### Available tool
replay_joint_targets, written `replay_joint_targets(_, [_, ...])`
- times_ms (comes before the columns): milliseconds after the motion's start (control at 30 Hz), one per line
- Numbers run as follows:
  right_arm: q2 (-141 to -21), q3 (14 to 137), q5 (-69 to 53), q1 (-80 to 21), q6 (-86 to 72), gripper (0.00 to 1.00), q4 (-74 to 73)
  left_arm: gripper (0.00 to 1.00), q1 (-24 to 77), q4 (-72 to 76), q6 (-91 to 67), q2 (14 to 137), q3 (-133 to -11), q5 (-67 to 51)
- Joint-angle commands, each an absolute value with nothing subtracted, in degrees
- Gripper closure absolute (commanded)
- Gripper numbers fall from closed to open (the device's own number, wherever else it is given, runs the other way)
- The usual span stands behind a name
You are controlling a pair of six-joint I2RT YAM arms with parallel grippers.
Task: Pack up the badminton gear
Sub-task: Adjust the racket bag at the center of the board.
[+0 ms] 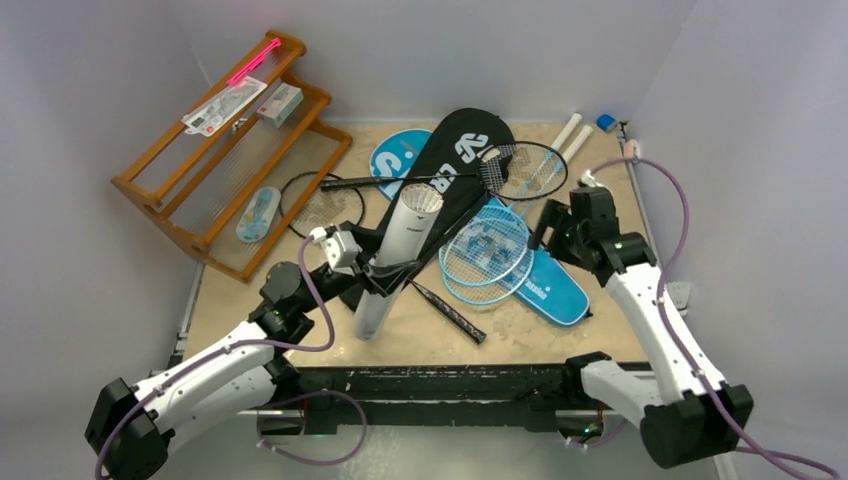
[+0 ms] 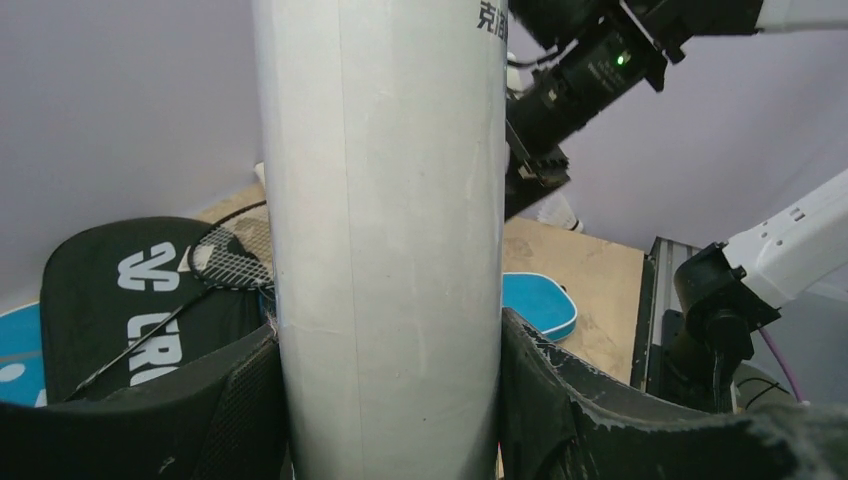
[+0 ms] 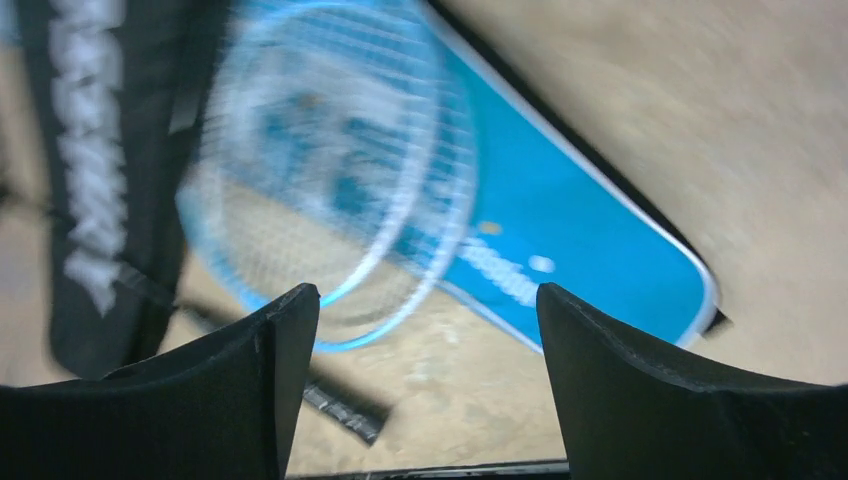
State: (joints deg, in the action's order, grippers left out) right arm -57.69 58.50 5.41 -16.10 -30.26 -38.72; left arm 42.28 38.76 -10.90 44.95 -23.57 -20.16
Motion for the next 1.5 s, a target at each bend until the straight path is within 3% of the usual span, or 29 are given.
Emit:
replay_joint_targets(0, [-57.52, 51.46, 9.9, -4.63, -37.46, 0.14, -41.03, 0.44, 42.2, 36.29, -10.11, 43.36, -23.2, -15.86])
replay_joint_targets(167, [-58.33, 44.32, 12.86, 5.82, -41.36, 0.05, -39.16, 0.44, 42.26, 36.98, -10.63, 42.97, -22.65, -16.04])
replay_joint_targets(400, [-60.2, 35.71, 7.43, 14.04, -42.33, 0.04, -30.22, 0.44, 42.21, 37.41, -9.93, 42.97, -22.73, -17.22])
replay_joint_targets(600, [-63.26, 33.22, -9.83, 15.41, -38.89, 0.04, -24.18, 0.44, 42.21, 38.42, -10.88, 43.1, -22.29, -18.89])
replay_joint_targets(767, [-58.6, 33.57, -25.76, 15.4, -38.82, 0.12, -21.23, 0.44, 42.19, 37.58, -10.56, 42.0, -21.97, -18.9])
replay_joint_targets(933, [-55.69, 37.9, -35.76, 8.34, -43.02, 0.22, -20.13, 0.44, 42.26, 37.43, -10.05, 41.84, -21.99, -18.81])
replay_joint_targets(1167, [-61.08, 45.55, -35.1, -8.91, -45.99, 0.23, -16.83, 0.44, 42.19, 37.14, -9.25, 42.49, -22.71, -18.64])
replay_joint_targets(1467, [-65.26, 50.53, -35.14, -15.7, -44.62, 0.26, -13.43, 0.44, 42.19, 35.24, -8.72, 42.61, -24.09, -17.49])
